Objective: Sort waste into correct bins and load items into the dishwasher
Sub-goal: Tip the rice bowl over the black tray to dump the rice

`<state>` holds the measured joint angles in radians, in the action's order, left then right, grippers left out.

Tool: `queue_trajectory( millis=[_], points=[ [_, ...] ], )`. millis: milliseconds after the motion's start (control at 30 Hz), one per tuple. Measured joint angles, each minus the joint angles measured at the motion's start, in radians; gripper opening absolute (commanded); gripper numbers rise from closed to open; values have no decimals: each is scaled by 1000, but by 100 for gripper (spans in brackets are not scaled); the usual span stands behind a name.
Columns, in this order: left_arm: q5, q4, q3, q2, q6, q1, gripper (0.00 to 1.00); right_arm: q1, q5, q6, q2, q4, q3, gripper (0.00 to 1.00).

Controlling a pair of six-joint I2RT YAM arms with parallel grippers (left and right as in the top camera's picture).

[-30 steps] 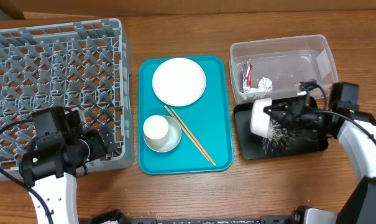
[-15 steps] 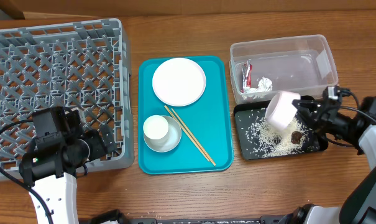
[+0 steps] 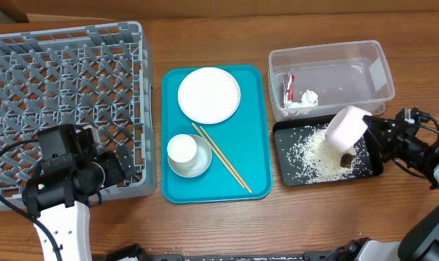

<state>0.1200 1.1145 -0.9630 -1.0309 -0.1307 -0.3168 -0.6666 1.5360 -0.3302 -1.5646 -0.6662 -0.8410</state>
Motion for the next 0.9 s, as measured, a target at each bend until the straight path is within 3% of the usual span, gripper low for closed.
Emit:
queue_trajectory(
  millis=[300, 600, 900],
  points=[
    [0, 0, 0, 0, 0, 0, 100, 14, -8, 39, 0, -18, 0, 4],
    [0, 0, 0, 0, 0, 0, 100, 169, -13, 143, 0, -21, 0, 4],
    [0, 0, 0, 0, 0, 0, 100, 231, -98, 138, 0, -48, 0, 4]
  ],
)
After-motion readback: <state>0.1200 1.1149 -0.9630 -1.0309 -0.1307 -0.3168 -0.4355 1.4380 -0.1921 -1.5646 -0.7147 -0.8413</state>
